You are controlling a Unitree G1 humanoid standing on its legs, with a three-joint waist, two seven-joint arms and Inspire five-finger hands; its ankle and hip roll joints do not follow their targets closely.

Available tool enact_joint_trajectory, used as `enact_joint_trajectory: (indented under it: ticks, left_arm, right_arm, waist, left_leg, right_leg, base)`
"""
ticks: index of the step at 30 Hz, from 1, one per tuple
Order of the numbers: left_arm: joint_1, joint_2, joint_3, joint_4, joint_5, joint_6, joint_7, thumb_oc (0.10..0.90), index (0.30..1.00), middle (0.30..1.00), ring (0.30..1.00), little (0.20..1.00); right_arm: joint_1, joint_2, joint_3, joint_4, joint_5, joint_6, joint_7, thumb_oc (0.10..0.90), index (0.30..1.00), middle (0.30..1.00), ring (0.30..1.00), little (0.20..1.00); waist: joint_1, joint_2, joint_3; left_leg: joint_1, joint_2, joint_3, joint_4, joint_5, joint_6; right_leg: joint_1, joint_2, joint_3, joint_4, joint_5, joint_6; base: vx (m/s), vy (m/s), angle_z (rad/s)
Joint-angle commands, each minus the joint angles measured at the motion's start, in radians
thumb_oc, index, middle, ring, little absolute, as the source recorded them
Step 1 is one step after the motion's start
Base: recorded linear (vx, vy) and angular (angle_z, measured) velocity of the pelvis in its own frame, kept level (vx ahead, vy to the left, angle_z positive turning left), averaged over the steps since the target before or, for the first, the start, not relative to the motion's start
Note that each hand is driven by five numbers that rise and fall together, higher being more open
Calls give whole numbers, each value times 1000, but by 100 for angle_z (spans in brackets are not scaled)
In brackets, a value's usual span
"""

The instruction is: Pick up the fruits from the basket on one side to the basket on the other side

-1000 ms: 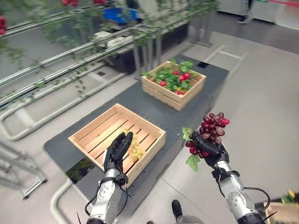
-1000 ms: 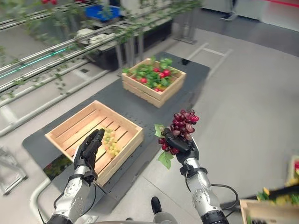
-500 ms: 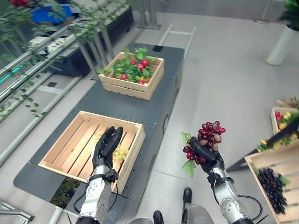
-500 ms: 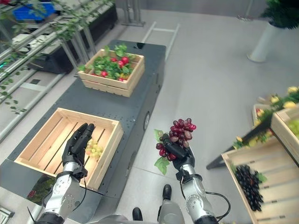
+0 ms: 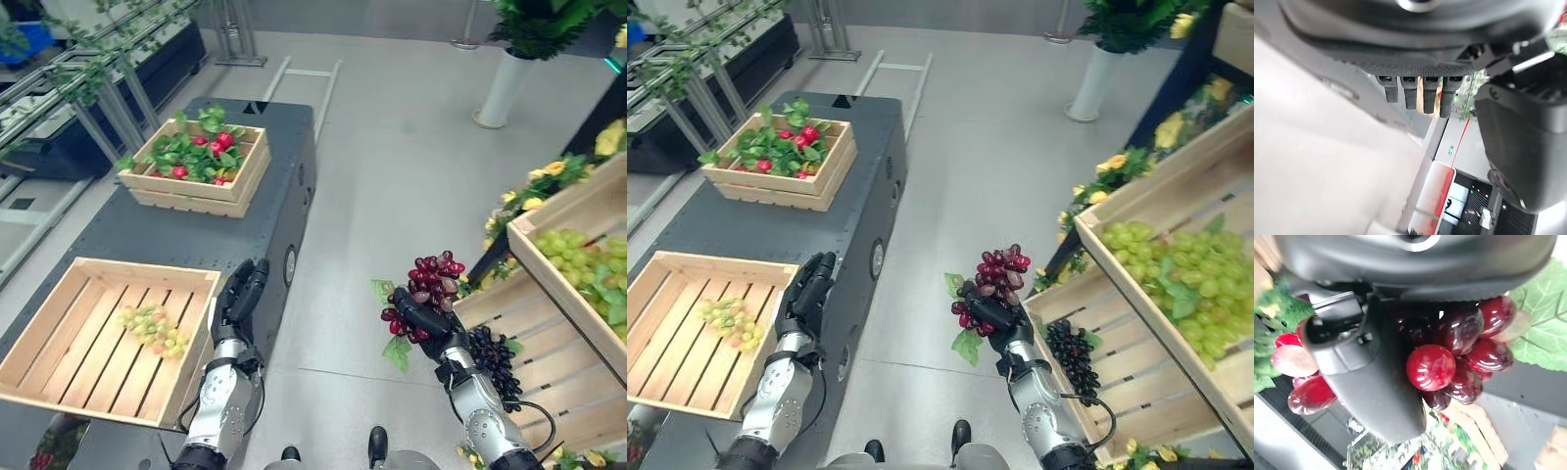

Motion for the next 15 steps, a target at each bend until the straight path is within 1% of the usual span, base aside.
enact_joint_trajectory:
  ticks: [1,2,3,4,5,6,7,8,9,10,12,13,14,15]
  left_arm:
    - [-32,40,14,-72,-45,-110,-32,800,900,900,900,900]
    - [-25,34,10,-74,-53,-109,-31,800,900,900,900,900]
    - [-13,22,0,-72,-54,-118,-22,800,900,900,900,900]
    - [-12,20,-2,-71,-54,-118,-23,800,900,900,900,900]
    - [0,22,-6,-80,-50,-138,-22,800,900,900,900,900]
    - [5,24,-15,-87,-41,-164,-23,800,900,900,900,900]
    - [2,34,-23,-97,-45,-171,-14,800,900,900,900,900]
    - [-4,40,-28,-100,-39,-160,-9,800,900,900,900,900]
    - [-15,50,-35,-94,-30,-147,-4,800,900,900,900,900]
    - [-21,54,-39,-94,-24,-151,4,800,900,900,900,900]
    - [-31,74,-43,-91,18,-168,31,800,900,900,900,900]
    - [-32,75,-43,-89,19,-169,32,800,900,900,900,900]
    - [-15,87,-31,-97,21,-171,20,800,900,900,900,900]
    - [-4,93,-29,-106,39,-171,29,800,900,900,900,900]
  right_arm:
    - [-40,70,-1,-88,-45,-66,56,400,300,300,300,300]
    - [-35,72,2,-88,-49,-65,49,400,300,300,300,300]
    - [-27,71,10,-86,-56,-59,36,400,300,300,300,300]
    - [-26,70,11,-85,-56,-57,32,400,300,300,300,300]
    - [-24,65,18,-71,-52,-53,40,400,300,300,300,300]
    - [-35,56,32,-56,-42,-61,43,400,300,300,300,300]
    - [-52,52,40,-45,-37,-64,45,400,300,300,300,300]
    - [-58,52,42,-40,-33,-64,32,400,300,300,300,300]
    - [-54,53,41,-37,-13,-69,6,400,300,300,300,300]
    - [-53,56,42,-35,-5,-69,7,400,300,300,300,300]
    - [-39,68,40,-22,5,-68,20,400,300,300,300,300]
    - [-37,69,39,-20,5,-68,19,400,300,300,300,300]
    - [-6,80,30,-24,-14,-59,25,400,300,300,300,300]
    - [3,85,27,-25,-21,-46,26,400,300,300,300,300]
  waist:
    - [1,-58,-109]
    - [2,-64,-102]
    - [9,-74,-84]
    - [10,-75,-83]
    - [21,-72,-66]
    - [37,-58,-54]
    - [38,-50,-47]
    - [34,-45,-43]
    - [28,-38,-39]
    - [25,-36,-37]
    - [13,-29,-38]
    - [12,-28,-38]
    - [2,-23,-44]
    - [4,-21,-45]
  left_leg:
    - [-103,-120,13,183,-157,69]
    - [-125,-120,7,235,-168,67]
    - [-191,-120,-27,346,-161,60]
    - [-199,-120,-30,354,-157,59]
    - [-232,-146,-101,377,-161,66]
    - [-240,-178,-198,277,-128,62]
    - [-224,-175,-201,241,-132,76]
    - [-214,-173,-183,234,-141,86]
    - [-208,-176,-173,225,-141,90]
    - [-201,-176,-172,213,-140,92]
    - [-168,-171,-148,159,-137,101]
    - [-163,-170,-144,154,-137,101]
    - [-150,-171,-127,137,-142,107]
    - [-145,-171,-109,129,-142,108]
  right_leg:
    - [44,-19,33,19,-107,-19]
    - [45,-20,37,23,-105,-23]
    - [40,-20,49,34,-101,-32]
    - [37,-21,50,36,-101,-33]
    - [23,-21,80,59,-103,-34]
    - [4,-8,119,76,-106,-28]
    - [-17,-4,129,99,-121,-27]
    - [-30,-10,125,106,-123,-25]
    - [-42,-22,111,106,-111,-15]
    - [-47,-27,111,105,-106,-7]
    - [-54,-36,109,95,-89,11]
    - [-54,-36,109,93,-88,12]
    - [-59,-38,118,78,-78,20]
    - [-65,-45,89,80,-74,28]
  base:
    - [-26,-82,3]
    - [-56,-78,4]
    - [-45,-36,4]
    - [-64,25,-4]
    - [-72,105,-11]
    - [-84,179,-42]
    - [-54,192,-70]
    - [-7,203,-92]
    - [15,160,-73]
    - [33,158,-76]
    - [80,120,-70]
    - [138,139,-58]
    - [106,130,-55]
    - [90,153,-57]
